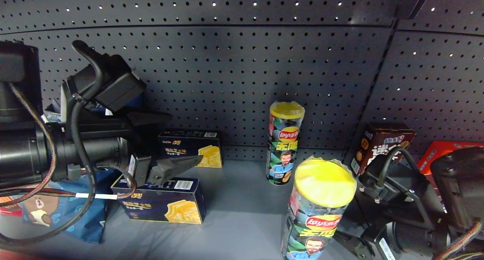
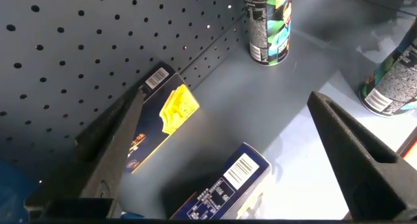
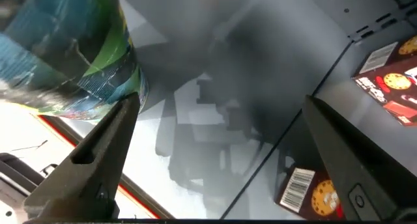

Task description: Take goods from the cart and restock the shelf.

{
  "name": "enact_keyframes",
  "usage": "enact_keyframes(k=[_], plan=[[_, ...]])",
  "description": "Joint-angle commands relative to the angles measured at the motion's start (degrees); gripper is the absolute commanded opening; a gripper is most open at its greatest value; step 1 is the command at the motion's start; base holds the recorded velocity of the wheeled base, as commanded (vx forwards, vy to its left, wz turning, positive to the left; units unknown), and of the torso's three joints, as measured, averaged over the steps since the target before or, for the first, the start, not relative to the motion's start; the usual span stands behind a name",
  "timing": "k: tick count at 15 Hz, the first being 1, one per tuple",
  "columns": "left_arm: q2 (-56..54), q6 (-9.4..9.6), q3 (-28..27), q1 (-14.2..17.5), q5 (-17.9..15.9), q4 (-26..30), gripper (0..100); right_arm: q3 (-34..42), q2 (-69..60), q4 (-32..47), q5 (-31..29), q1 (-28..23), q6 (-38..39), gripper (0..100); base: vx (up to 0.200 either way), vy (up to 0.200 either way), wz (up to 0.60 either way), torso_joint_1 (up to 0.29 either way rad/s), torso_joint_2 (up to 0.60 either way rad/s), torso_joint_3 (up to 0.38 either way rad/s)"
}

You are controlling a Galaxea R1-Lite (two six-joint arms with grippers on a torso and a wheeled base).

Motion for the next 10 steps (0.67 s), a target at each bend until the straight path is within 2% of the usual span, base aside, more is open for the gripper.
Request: enact_keyframes(k=[1,10], plan=[[0.08,-0.01,0.02,-0.01,0.00,-0.02,100,-0.23,0.69,-0.04,0.01,0.14,-0.02,100,0.000,0.000,0.00,0.000,0.00,0.000],[-0.01,-0.01,0.02,0.08,0.00,-0.02,100,-0.40,1.74,-0.13,0.36,2.25,-0.02,100,0.000,0.000,0.00,0.000,0.00,0.000]])
